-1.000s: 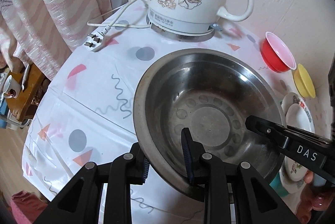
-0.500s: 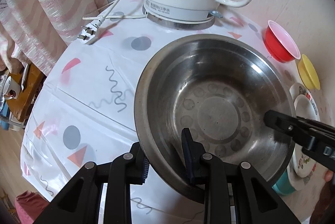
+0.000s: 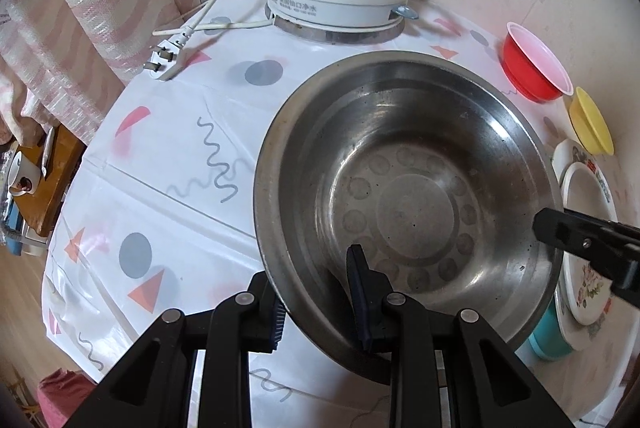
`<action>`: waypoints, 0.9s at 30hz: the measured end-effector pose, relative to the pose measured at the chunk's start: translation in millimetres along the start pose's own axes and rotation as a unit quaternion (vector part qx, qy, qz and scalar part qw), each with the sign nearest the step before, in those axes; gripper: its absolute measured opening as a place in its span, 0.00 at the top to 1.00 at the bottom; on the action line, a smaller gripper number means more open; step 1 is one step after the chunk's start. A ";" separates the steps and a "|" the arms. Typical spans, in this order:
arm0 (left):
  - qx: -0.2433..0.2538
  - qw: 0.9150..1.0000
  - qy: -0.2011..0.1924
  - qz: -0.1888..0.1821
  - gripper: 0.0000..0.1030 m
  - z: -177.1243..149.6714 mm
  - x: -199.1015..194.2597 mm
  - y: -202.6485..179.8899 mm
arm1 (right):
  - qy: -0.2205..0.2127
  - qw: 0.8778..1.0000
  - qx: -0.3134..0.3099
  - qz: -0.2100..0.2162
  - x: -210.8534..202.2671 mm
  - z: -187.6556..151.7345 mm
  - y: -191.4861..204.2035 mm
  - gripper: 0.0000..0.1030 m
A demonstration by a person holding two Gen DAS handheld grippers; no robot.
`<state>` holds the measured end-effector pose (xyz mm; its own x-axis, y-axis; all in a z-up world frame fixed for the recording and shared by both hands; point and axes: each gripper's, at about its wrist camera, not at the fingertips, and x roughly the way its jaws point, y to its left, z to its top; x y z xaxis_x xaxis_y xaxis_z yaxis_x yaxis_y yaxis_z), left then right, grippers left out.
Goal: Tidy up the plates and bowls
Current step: 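Carry the steel bowl with both grippers toward the kettle beside the plate stack, then lower the steel bowl onto the cloth and open both grippers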
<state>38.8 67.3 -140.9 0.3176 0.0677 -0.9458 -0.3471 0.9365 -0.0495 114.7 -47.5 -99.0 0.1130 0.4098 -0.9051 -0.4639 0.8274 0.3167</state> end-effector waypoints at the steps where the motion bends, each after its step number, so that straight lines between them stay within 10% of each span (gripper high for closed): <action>1: 0.001 1.000 -0.002 0.001 0.73 0.2 -1.0 -0.7 | -0.002 1.000 0.003 0.000 -2.2 -0.2 -1.4 0.76; 10: -0.029 1.000 -0.006 -0.011 0.69 2.3 -13.8 5.7 | -0.058 0.997 0.055 0.011 -41.2 4.0 -35.5 0.76; 27: -0.028 0.997 -0.068 -0.014 0.29 29.0 -53.3 -6.1 | -0.125 0.978 0.167 -0.005 -85.6 -21.2 -116.2 0.76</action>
<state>49.6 68.0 -80.8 0.4430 0.0913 -0.8919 -0.3840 0.9182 -0.0967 140.4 -186.9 -64.4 0.3465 0.4480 -0.8242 -0.1534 0.8938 0.4214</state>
